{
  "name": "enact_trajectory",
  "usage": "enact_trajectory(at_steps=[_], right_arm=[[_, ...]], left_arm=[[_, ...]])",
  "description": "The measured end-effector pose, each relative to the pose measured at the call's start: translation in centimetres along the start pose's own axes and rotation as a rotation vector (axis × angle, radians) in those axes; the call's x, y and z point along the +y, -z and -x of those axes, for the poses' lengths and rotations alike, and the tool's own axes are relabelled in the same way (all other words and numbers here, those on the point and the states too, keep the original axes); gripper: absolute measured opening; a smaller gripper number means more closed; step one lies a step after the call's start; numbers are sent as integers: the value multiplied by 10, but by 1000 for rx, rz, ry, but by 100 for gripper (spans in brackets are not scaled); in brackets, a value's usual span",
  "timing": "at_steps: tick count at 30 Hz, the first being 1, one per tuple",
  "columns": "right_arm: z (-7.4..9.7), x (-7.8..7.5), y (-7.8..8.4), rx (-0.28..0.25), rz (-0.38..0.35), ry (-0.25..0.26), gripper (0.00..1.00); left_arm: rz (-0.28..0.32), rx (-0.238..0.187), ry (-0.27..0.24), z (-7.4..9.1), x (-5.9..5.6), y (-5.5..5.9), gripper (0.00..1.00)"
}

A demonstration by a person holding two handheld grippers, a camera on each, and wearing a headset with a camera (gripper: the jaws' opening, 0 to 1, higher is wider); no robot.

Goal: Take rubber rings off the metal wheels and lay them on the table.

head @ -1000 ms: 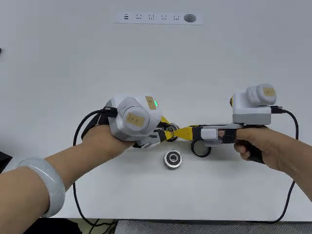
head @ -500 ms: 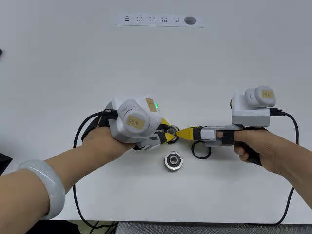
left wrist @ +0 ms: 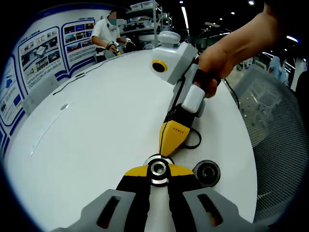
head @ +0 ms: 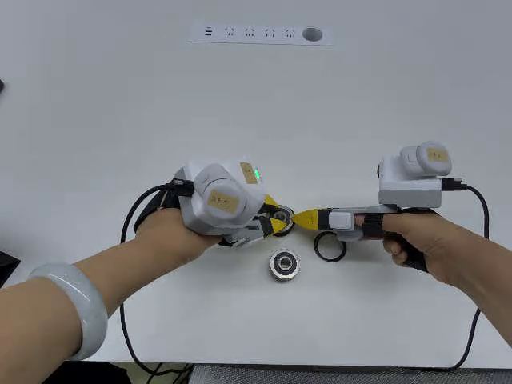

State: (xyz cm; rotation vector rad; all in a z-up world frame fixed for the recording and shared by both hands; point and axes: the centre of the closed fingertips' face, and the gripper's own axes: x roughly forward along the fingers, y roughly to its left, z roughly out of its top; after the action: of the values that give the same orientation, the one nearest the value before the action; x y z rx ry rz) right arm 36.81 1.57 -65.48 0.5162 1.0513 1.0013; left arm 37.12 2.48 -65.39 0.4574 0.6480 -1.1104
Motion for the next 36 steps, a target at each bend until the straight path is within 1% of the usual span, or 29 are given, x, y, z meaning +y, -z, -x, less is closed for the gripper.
enact_trajectory(at_steps=[2, 6, 10, 19, 29, 31, 32, 33, 34, 36], right_arm=[[1, 1, -1, -7, -8, -2, 2], [1, 1, -1, -9, 5, 7, 2], [0, 5, -2, -16, 18, 13, 1], [-1, 10, -3, -32, 18, 5, 1], [-3, 18, -6, -45, 18, -19, 1], [-4, 24, -7, -46, 13, -44, 1], [-4, 28, -4, -35, 26, -58, 1], [-5, 32, -7, -49, 21, -68, 1], [-5, 29, -6, -43, 34, -49, 1], [-4, 27, -6, -52, 14, -50, 1]], left_arm=[[-2, 0, 0, 0, 0, 0, 13], [-3, 1, 1, 0, 0, 0, 13], [-3, 1, 0, 0, 0, 0, 13], [-7, 1, 2, 0, 0, 0, 13], [-11, 0, 3, 0, 0, 0, 13], [-11, 0, 3, 0, 0, 0, 13], [-11, -1, 3, 0, 0, 0, 13], [-11, -1, 4, 0, 0, 0, 13], [-12, -1, 4, 0, 0, 0, 13], [-12, -1, 4, 0, 0, 0, 13]])
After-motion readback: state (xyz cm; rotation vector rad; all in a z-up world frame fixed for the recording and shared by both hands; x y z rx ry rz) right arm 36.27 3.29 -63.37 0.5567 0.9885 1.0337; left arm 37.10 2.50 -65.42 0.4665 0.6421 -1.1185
